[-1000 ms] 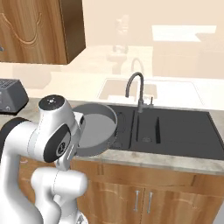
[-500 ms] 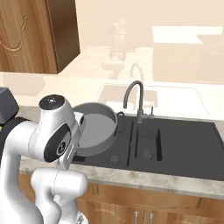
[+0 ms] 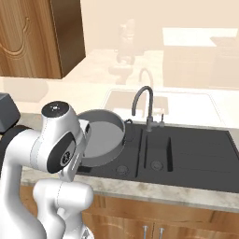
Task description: Move the pot and pan from the stove into the sink.
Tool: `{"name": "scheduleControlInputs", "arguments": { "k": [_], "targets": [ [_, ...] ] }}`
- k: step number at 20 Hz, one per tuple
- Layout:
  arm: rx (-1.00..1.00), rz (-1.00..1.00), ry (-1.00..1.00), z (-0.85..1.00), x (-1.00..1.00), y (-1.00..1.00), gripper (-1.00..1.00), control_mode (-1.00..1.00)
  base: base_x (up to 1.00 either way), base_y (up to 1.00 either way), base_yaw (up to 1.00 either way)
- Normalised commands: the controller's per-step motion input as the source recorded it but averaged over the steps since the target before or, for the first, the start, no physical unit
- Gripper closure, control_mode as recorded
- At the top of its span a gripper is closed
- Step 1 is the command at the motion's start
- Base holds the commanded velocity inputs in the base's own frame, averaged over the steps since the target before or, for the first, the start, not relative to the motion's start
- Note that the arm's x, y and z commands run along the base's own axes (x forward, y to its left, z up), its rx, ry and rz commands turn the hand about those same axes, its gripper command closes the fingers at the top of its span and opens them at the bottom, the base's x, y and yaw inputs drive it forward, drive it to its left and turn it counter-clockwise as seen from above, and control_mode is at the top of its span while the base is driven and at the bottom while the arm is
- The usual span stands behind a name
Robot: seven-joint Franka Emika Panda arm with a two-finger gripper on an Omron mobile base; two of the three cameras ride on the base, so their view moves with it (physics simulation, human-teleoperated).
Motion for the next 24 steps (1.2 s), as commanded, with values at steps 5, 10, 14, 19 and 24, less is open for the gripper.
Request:
{"name": "scheduleControlInputs", "arguments": {
  "k": [5,10,14,19,24],
  "targets": [
    [0.00,0.00,0.00,-0.02,0.00,0.00,1.00,-1.00,0.00,0.00,0.00],
    [0.03,0.00,0.00,-0.11,0.13,0.00,1.00,-1.00,0.00,0.00,0.00],
    [0.05,0.02,0.00,-0.22,0.05,-0.06,1.00,-1.00,0.00,0.00,0.00],
    [0.01,0.01,0.03,-0.20,0.00,0.00,1.00,-1.00,0.00,0.00,0.00],
    [0.00,0.00,0.08,-0.32,0.13,0.07,1.00,-1.00,0.00,0.00,0.00]
  ]
}}
